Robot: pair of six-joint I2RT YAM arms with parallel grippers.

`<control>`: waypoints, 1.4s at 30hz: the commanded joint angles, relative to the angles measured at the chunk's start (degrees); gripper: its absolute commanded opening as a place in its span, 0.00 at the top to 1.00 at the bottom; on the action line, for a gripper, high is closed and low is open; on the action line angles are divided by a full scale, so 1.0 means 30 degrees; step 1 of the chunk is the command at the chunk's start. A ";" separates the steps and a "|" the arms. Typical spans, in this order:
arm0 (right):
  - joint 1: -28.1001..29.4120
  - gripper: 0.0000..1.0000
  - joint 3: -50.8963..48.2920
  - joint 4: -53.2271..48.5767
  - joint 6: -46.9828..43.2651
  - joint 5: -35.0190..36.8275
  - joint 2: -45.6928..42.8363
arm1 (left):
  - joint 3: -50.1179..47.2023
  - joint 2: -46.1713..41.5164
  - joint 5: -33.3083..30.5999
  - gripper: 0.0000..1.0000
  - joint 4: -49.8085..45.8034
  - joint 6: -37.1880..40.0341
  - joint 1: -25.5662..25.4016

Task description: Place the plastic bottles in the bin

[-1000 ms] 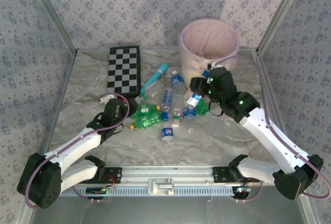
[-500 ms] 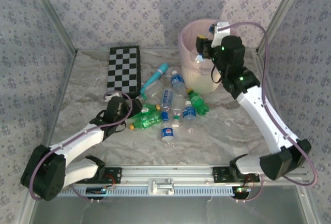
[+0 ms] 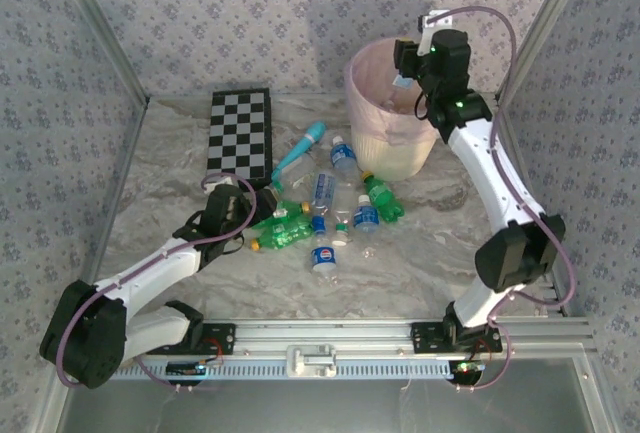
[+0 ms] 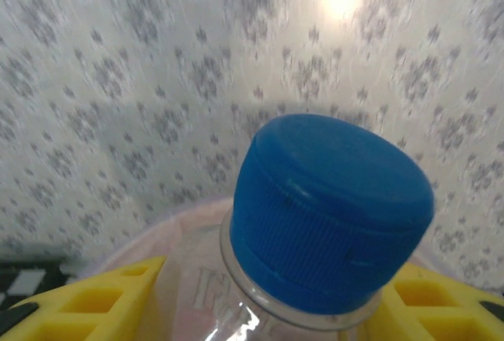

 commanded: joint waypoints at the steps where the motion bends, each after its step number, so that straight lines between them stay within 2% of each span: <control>1: -0.0138 0.51 0.0746 -0.1773 0.0275 -0.0688 0.1112 | 0.0518 -0.0387 0.0165 0.00 -0.0414 0.0226 0.0050; 9: -0.0126 0.50 0.1825 -0.3745 0.0857 -0.1650 0.3478 | 0.0328 -0.1021 -0.0022 0.00 -0.0881 0.0348 0.0048; 14: -0.0112 0.45 0.2678 -0.4875 0.0975 -0.1869 0.4300 | 0.0107 -0.1355 -0.0217 0.00 -0.0917 0.0297 0.0048; 18: -0.0105 0.36 0.3404 -0.5354 0.1061 -0.2040 0.4408 | 0.0092 -0.1421 -0.0261 0.00 -0.0947 0.0322 0.0055; 23: -0.0081 0.14 0.4509 -0.5905 0.1246 -0.2041 0.4124 | 0.0093 -0.1450 -0.0231 0.00 -0.0947 0.0348 0.0051; 25: -0.0036 0.01 0.4799 -0.6010 0.1239 -0.2008 0.3763 | 0.0092 -0.1507 -0.0225 0.00 -0.0946 0.0396 0.0072; 33: 0.0350 0.00 0.3385 -0.5524 0.1700 -0.2561 0.0626 | 0.0253 -0.1377 0.0432 0.00 -0.0687 0.1254 0.0048; 42: 0.1776 0.00 -0.4063 -0.2847 0.2867 -0.3753 -0.5808 | 0.2599 -0.0358 0.1869 0.00 -0.3225 0.5972 -0.0025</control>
